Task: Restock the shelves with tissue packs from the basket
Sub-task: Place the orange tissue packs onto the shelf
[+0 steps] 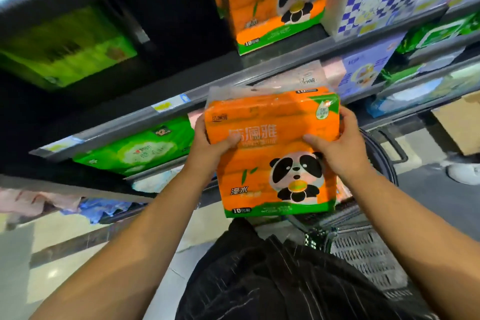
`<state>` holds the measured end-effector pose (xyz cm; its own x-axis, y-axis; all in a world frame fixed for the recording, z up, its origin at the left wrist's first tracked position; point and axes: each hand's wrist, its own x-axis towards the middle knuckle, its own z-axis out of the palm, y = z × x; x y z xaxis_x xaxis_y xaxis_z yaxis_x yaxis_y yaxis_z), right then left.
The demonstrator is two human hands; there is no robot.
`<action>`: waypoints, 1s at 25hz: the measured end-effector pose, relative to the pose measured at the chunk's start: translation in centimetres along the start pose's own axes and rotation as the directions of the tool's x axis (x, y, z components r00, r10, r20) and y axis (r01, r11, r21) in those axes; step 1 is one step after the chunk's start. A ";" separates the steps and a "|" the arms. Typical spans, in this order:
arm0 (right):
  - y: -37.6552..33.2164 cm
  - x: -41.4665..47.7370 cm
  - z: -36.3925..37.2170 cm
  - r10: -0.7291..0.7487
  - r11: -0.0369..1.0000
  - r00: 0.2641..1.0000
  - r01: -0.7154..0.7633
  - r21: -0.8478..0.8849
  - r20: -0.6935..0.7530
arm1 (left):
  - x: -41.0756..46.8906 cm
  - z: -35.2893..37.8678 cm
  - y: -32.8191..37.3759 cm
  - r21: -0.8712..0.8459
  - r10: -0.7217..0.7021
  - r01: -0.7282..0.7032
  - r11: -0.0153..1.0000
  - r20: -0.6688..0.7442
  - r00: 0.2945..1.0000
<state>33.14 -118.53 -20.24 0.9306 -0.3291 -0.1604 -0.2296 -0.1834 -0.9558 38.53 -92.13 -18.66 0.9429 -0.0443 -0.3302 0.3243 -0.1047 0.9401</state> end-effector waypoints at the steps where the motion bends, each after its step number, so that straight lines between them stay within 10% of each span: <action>1: -0.8 0.4 0.7 -0.018 1.000 1.000 0.018 0.013 0.001 | -0.3 -0.5 0.5 0.002 0.013 -0.013 1.000 -0.020 1.000; 14: -10.6 3.1 7.4 -0.131 0.981 0.856 0.184 -0.059 0.500 | 0.7 -10.0 6.3 -0.246 -0.086 0.008 0.969 -0.306 0.948; 25: -12.6 6.1 11.5 -0.068 0.993 0.924 0.098 -0.062 0.375 | 2.8 -13.5 6.2 0.037 0.023 -0.016 0.999 -0.198 0.980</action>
<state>44.98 -107.62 -12.01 0.9829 0.0557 -0.1756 -0.1543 -0.2717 -0.9499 44.26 -79.50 -12.60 0.9463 0.1514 -0.2855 0.3066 -0.1409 0.9414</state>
